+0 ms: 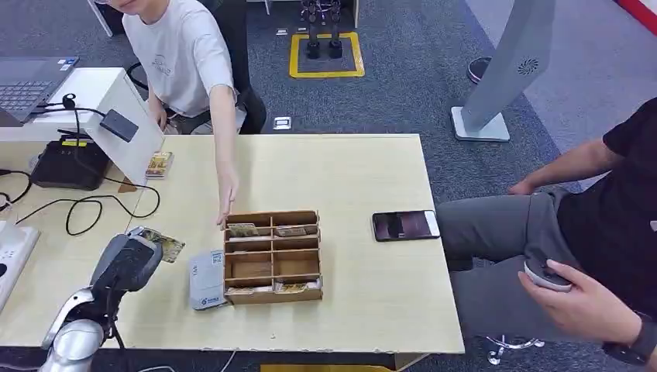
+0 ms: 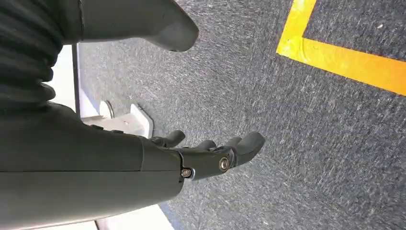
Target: Pass the card to the sensor for recognition and then transmit it.
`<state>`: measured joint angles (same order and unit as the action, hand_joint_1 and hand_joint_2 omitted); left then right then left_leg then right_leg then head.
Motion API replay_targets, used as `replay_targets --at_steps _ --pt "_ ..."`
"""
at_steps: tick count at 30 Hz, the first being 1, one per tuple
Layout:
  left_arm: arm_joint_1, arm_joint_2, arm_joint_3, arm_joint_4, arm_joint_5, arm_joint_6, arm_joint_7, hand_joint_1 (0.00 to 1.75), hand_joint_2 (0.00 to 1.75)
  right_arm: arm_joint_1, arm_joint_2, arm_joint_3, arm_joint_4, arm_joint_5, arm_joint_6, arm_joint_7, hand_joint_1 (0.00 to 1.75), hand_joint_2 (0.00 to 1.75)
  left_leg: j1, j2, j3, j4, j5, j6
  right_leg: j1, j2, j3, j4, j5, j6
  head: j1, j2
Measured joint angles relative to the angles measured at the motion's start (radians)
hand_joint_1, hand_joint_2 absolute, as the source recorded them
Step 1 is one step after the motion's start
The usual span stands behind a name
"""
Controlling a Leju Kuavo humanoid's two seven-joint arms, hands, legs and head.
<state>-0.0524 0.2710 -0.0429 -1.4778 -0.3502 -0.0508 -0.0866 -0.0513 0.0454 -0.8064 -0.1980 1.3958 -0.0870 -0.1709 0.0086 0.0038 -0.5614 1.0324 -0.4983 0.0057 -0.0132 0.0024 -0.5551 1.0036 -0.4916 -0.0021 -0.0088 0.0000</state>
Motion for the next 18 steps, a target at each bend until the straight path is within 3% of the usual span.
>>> replay_targets --at_steps 12,18 --pt "-0.035 -0.089 -0.07 0.032 -0.01 0.072 0.039 1.75 1.75 -0.001 0.0 -0.002 0.0 0.007 -0.001 0.01 0.0 1.75 0.0 0.0 0.0 0.0 0.0 0.0 0.0 -0.001 0.0 0.0 0.0 0.0 0.0 0.0" --pt "-0.057 -0.112 -0.088 0.056 -0.01 0.084 0.044 1.75 1.75 0.0 0.0 -0.002 0.0 0.007 -0.002 0.01 0.0 1.75 0.0 0.001 0.0 0.0 0.0 0.0 0.0 0.0 0.0 0.0 0.0 0.0 0.0 0.0"
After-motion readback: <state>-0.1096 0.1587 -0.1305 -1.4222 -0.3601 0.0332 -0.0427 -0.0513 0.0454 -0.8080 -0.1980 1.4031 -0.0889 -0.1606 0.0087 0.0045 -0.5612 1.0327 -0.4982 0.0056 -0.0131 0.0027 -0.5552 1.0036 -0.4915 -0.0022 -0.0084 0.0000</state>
